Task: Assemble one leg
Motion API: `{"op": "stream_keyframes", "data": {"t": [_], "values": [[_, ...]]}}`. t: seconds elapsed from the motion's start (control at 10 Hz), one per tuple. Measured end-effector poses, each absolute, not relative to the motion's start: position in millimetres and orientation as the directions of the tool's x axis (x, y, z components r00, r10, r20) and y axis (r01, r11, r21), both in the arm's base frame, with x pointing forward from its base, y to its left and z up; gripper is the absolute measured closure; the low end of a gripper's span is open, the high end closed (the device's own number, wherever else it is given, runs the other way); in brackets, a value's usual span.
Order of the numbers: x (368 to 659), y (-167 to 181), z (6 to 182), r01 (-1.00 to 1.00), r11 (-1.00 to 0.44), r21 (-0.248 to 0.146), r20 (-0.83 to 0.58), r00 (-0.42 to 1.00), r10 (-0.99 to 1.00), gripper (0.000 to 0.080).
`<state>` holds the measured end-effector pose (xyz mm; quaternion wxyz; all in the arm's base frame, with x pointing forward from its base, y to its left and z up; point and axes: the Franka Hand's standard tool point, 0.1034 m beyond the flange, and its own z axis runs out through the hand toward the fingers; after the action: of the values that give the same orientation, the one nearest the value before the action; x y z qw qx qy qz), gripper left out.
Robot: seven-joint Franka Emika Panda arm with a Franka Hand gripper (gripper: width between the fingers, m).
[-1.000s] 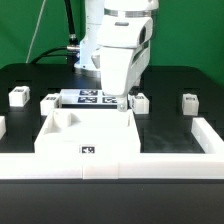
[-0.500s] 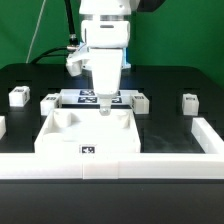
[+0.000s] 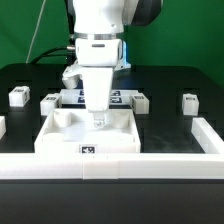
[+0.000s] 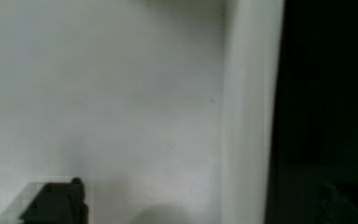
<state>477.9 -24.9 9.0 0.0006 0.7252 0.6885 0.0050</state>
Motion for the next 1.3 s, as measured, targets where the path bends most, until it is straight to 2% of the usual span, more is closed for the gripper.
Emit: {"op": "stream_keyframes", "data": {"t": [0.2,0.3,0.4,0.5,0.6,0.7,0.8,1.3], "values": [[475.9,-16.9,9.8,0.994,-0.107,-0.011,0.005,0.107,0.994,0.0150],[476.8,-9.5,14.8,0.990,-0.141,-0.032,-0.001,0.141,0.990,0.0264],[477.7,-11.0,13.9,0.991,-0.131,-0.026,0.000,0.131,0.991,0.0264],[476.9,-12.3,13.0,0.990,-0.137,-0.029,0.000,0.137,0.991,0.0474],[476.9,-12.2,13.0,0.990,-0.136,-0.029,0.000,0.136,0.991,0.0625],[476.7,-12.3,12.8,0.990,-0.137,-0.029,0.000,0.137,0.991,0.0625],[477.0,-12.3,13.0,0.990,-0.137,-0.029,0.000,0.137,0.991,0.0739],[477.0,-12.4,13.0,0.990,-0.137,-0.028,0.000,0.137,0.991,0.0742]]}}
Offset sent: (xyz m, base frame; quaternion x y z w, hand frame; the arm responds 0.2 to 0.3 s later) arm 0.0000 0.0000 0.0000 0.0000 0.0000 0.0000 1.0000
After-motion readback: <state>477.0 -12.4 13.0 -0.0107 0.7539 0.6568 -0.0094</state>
